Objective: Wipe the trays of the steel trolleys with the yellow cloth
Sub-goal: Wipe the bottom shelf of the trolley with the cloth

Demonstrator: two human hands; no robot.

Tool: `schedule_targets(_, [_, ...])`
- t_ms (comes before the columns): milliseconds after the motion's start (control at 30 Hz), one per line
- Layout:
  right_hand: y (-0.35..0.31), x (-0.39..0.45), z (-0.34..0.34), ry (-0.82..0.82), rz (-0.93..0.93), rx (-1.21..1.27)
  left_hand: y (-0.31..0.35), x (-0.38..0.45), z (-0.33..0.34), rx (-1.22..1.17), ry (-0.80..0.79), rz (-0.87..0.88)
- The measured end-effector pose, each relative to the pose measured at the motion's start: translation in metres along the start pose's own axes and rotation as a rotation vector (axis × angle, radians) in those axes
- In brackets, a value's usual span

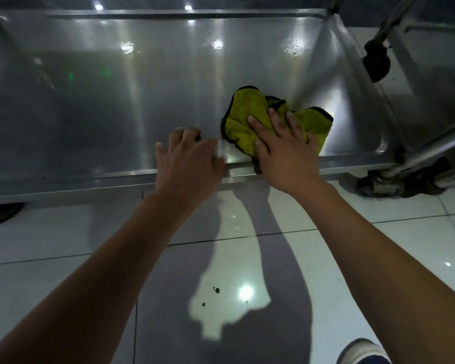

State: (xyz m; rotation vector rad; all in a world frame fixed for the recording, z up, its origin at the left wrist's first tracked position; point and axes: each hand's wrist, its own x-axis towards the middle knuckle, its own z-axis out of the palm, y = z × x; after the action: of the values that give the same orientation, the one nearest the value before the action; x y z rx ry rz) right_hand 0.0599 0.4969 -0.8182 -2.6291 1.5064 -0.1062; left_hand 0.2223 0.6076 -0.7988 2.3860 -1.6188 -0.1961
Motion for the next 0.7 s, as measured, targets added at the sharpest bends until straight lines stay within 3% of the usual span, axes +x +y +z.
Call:
schedule_targets(367, [0.13, -0.002, -0.029, -0.016, 0.326, -0.011, 0.008, 0.007, -0.001, 0.002, 0.049, -0.047])
schedule_targets(700, [0.102, 0.01, -0.022, -0.11, 0.347, -0.04, -0.015, 0.004, -0.005, 0.05, -0.022, -0.052])
